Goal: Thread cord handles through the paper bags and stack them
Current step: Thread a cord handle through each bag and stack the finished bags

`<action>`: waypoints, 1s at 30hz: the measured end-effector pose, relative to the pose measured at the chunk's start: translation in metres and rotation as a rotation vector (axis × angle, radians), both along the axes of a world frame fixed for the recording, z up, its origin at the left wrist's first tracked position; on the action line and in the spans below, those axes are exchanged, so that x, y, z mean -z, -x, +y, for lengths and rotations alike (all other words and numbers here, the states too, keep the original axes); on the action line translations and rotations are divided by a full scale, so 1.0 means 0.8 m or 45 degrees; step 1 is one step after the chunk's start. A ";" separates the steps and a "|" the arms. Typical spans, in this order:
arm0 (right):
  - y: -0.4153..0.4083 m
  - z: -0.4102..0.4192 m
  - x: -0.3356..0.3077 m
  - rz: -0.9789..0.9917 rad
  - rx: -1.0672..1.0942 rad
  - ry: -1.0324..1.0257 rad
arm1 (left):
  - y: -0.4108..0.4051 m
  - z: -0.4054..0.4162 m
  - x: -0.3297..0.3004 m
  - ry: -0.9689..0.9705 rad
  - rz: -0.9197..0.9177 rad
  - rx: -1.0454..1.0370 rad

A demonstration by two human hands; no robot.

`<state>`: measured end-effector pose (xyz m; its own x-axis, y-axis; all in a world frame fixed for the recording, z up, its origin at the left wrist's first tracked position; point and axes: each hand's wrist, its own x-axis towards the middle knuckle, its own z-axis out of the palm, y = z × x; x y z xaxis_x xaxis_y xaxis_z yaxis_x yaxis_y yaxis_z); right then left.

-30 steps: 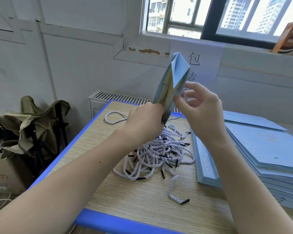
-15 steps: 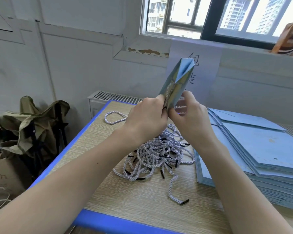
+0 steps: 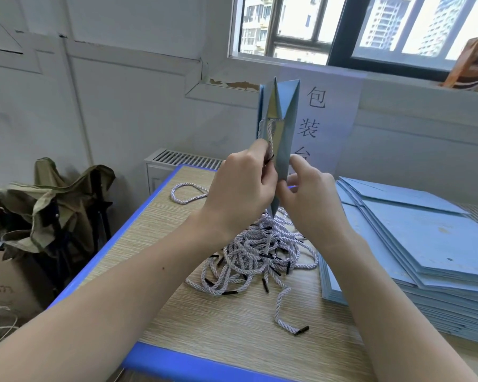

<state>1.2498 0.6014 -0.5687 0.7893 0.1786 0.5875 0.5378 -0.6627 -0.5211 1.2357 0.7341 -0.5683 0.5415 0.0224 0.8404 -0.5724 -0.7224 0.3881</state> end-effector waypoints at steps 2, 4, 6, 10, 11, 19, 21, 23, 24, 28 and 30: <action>0.000 0.002 0.000 -0.006 -0.010 0.010 | 0.000 0.000 0.001 0.014 -0.063 -0.009; -0.001 0.003 0.001 -0.012 -0.018 0.010 | -0.001 -0.001 0.002 0.008 -0.097 -0.021; -0.001 0.004 0.003 -0.007 -0.028 0.021 | -0.002 0.000 0.003 0.006 -0.132 -0.039; -0.001 0.001 0.004 0.028 -0.033 0.023 | -0.001 0.003 -0.001 0.021 -0.172 -0.051; -0.001 0.000 0.004 0.036 -0.033 0.024 | -0.001 0.004 -0.001 -0.019 -0.156 -0.053; 0.000 0.000 0.001 0.116 0.017 -0.030 | 0.002 0.005 0.001 -0.396 0.155 -0.289; 0.000 0.000 0.000 0.139 0.030 -0.028 | -0.001 0.009 0.003 -0.391 0.204 -0.324; 0.000 0.000 -0.002 0.167 0.007 -0.049 | -0.003 0.010 0.004 -0.360 0.217 -0.287; 0.000 -0.001 -0.003 0.182 -0.014 -0.080 | -0.004 0.010 0.004 -0.361 0.205 -0.270; -0.001 -0.005 -0.009 0.266 -0.112 -0.262 | -0.005 0.010 0.006 -0.397 0.105 -0.192; -0.001 -0.005 -0.012 0.326 -0.150 -0.351 | -0.007 0.011 0.007 -0.402 0.075 -0.152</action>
